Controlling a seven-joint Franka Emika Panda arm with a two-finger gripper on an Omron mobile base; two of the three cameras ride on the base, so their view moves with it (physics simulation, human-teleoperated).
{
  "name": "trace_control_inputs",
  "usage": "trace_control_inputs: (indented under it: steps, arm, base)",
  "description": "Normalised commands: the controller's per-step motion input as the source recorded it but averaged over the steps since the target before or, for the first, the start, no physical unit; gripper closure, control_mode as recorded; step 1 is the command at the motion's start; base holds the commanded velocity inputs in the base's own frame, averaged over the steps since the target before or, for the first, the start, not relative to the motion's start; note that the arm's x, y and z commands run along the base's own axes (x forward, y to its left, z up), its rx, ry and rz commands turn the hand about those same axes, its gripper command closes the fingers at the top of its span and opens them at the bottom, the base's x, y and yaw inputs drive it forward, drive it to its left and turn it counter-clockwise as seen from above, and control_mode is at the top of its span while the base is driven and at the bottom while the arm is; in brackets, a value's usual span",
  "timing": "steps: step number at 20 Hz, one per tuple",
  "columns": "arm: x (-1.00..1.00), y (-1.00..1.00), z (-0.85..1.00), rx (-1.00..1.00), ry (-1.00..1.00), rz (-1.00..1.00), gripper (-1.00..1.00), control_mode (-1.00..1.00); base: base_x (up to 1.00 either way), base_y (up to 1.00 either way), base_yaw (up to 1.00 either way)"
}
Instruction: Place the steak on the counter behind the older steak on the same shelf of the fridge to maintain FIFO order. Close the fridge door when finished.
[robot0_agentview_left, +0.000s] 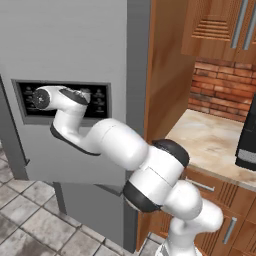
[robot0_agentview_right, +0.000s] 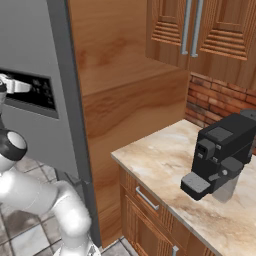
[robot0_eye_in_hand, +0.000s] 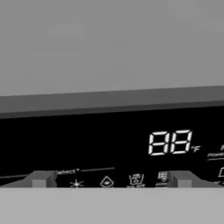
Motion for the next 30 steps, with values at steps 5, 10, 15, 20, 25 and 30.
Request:
trace_control_inputs:
  steps: [5, 10, 15, 20, 25, 30]
  arm:
    - [0.44, -0.02, -0.02, 0.0, -0.04, -0.17, -1.0, -1.0]
    - [0.39, -0.09, -0.07, 0.0, -0.05, -0.18, -1.0, -1.0]
    - [0.32, -0.17, -0.1, 0.0, -0.07, -0.2, -1.0, -1.0]
    - [0.2, -0.33, -0.04, 0.0, -0.05, -0.17, -1.0, -1.0]
    - [0.01, -0.65, 0.0, 0.02, -0.06, -0.08, -1.0, -1.0]
    - [-0.28, -0.76, -0.06, 0.05, -0.15, -0.04, -1.0, -1.0]
  base:
    - [0.0, 0.0, 0.0]
    - [0.0, 0.0, 0.0]
    - [0.0, 0.0, 0.0]
    - [0.0, 0.0, 0.0]
    - [0.0, 0.0, 0.0]
    - [0.0, 0.0, 0.0]
